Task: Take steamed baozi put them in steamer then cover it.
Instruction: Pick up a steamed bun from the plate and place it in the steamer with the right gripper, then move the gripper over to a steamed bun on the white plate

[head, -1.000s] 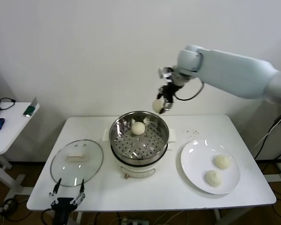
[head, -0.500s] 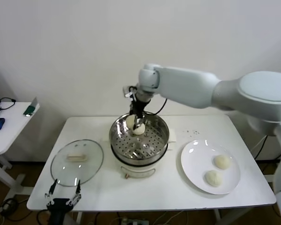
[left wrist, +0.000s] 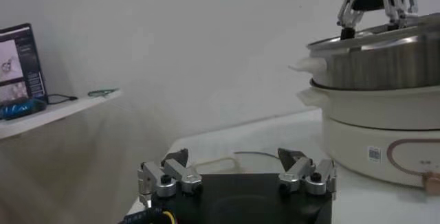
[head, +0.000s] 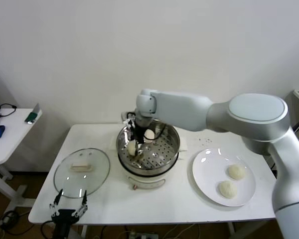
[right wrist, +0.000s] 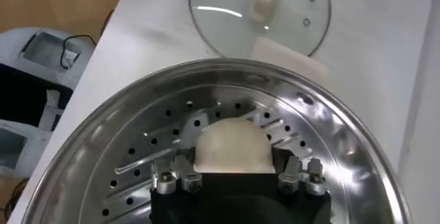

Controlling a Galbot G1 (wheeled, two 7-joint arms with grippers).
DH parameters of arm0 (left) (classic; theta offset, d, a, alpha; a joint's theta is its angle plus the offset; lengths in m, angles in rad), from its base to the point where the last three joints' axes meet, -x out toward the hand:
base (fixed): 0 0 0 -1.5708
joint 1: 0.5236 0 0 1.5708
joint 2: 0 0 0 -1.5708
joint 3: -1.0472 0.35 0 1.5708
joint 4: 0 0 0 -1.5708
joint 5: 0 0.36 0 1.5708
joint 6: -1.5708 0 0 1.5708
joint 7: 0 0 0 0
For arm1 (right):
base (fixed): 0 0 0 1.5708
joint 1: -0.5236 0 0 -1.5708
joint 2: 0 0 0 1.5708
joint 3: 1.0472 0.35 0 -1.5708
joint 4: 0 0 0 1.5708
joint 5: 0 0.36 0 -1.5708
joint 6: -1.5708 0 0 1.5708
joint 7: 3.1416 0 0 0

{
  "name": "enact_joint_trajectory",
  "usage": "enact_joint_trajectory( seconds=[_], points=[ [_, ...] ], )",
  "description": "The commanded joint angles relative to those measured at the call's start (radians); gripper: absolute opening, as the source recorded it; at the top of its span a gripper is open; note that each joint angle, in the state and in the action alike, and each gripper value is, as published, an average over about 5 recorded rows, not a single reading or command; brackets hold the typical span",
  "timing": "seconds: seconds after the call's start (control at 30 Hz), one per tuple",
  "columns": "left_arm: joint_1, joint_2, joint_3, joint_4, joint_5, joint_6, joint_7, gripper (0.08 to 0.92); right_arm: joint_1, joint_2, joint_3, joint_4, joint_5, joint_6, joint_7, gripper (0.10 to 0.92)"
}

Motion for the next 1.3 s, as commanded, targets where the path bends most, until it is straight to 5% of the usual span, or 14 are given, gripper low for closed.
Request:
enact_joint_trajectory(
  seconds=[0.03, 0.43, 0.77, 1.3],
  points=[
    [-0.003, 0.003, 0.000, 0.005, 0.002, -0.001, 0.000, 0.823, -0.031, 0.020, 0.002, -0.008, -0.009, -0.001, 0.005, 0.728],
    [-0.003, 0.004, -0.002, 0.005, 0.006, 0.000, 0.000, 0.823, 0.096, -0.084, -0.006, 0.093, -0.002, 0.013, -0.019, 0.823],
    [-0.005, 0.001, 0.003, 0.006, 0.024, 0.002, 0.000, 0.823, 0.333, -0.418, -0.059, 0.344, 0.035, 0.050, -0.048, 0.823],
    [-0.011, -0.016, 0.004, -0.010, 0.048, 0.019, 0.005, 0.823, 0.035, -1.011, 0.054, 0.663, -0.350, 0.061, -0.071, 0.823]
  ],
)
